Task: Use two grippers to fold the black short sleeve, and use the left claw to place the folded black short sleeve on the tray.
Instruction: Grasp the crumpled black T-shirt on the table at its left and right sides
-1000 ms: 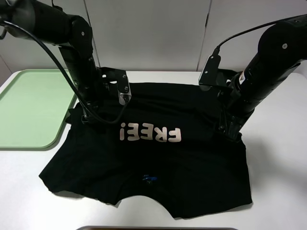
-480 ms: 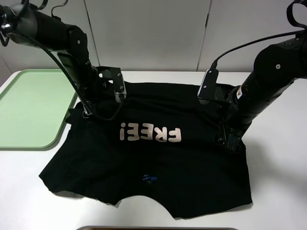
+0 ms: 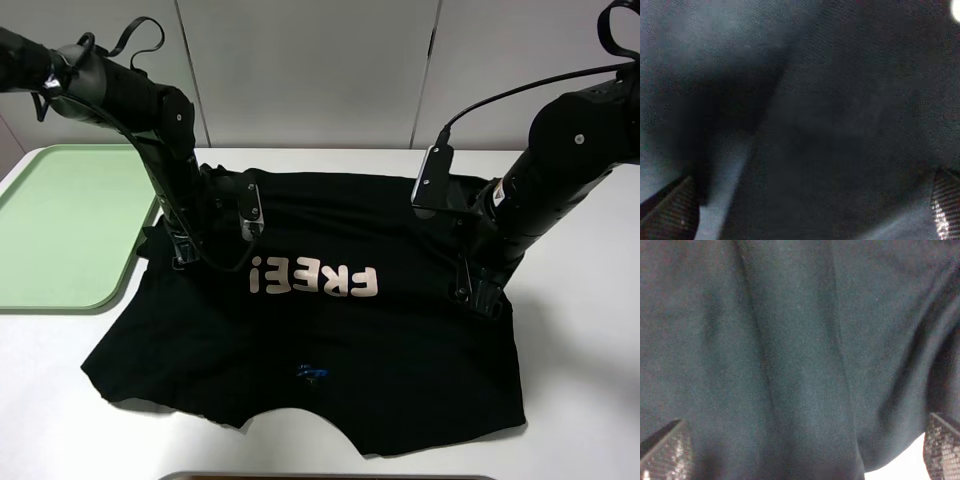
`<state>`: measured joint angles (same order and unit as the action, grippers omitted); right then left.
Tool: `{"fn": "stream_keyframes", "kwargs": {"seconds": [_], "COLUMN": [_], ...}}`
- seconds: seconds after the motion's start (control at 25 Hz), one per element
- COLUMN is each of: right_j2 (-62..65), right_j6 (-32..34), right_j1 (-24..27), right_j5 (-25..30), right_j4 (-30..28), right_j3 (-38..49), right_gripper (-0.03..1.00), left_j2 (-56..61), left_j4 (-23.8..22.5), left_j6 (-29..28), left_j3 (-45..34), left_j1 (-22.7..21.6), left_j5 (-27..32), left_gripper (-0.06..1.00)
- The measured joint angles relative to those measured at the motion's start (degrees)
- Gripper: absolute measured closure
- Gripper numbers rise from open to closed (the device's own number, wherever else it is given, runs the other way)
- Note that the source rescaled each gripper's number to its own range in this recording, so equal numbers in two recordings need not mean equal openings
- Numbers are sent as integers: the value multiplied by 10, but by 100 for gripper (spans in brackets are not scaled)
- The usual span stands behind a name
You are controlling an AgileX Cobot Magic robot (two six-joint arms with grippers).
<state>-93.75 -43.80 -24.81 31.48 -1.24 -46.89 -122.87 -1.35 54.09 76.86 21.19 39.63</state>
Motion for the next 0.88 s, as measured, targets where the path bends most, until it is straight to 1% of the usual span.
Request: {"fn": "stream_keyframes", "kwargs": {"seconds": [0.28, 0.44, 0.6, 0.68, 0.88], "right_j2": [-28, -71, -107, -115, -120], "right_j6": [-41, -43, -43, -43, -43], "right_j1": [0, 0, 0, 0, 0], "right_j5": [-30, -58, -73, -75, -80], "right_j4": [12, 12, 12, 12, 12], "right_j3": [10, 10, 10, 10, 10], "right_gripper": [-3, -3, -3, -3, -3], "left_j2": [0, 0, 0, 0, 0], "left_j4": [0, 0, 0, 0, 0], "left_j6": [1, 1, 1, 1, 1], "left_j3": [0, 0, 0, 0, 0], "left_j1": [0, 0, 0, 0, 0], "left_j5": [30, 35, 46, 50, 58], "left_gripper": [6, 7, 8, 10, 21]}}
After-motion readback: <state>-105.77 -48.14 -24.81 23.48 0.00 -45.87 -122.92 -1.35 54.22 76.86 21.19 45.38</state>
